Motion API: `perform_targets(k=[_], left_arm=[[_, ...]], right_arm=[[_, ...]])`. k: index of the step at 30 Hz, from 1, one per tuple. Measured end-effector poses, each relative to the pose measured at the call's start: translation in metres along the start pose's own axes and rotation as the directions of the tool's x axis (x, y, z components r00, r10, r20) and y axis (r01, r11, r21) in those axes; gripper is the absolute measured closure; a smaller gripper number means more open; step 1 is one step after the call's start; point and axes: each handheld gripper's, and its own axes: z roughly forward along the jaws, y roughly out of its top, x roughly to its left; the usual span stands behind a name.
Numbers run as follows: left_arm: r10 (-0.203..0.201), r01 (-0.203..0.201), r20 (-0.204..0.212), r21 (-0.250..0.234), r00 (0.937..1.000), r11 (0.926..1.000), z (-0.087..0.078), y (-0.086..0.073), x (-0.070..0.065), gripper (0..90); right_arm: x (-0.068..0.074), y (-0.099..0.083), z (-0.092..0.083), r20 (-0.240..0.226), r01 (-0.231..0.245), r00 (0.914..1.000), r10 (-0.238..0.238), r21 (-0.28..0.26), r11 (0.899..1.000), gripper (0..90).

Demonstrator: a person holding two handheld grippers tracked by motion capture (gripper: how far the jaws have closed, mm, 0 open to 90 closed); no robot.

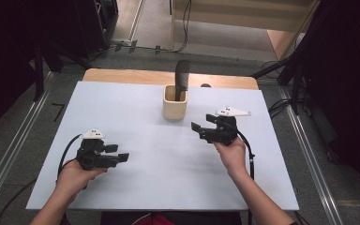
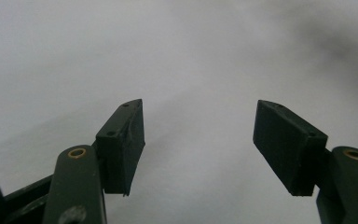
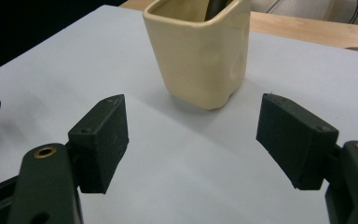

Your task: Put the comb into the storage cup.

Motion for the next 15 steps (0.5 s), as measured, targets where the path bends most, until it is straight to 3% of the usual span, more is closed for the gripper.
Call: perform_targets(k=[5, 15], left_arm=[[0.013, -0.013, 0.016, -0.015, 0.9998, 0.9998, -0.002, 0.001, -0.003, 35.1], [0.028, -0.028, 0.022, -0.001, 0.9994, 0.9996, -0.001, 0.001, -0.006, 35.1]], right_arm=[[0.001, -0.008, -0.008, -0.008, 0.004, 1.0, -0.003, 0.031, 1.0, 23.3], [0.002, -0.023, -0.015, -0.047, 0.027, 0.9987, -0.023, 0.088, 0.996, 23.3]])
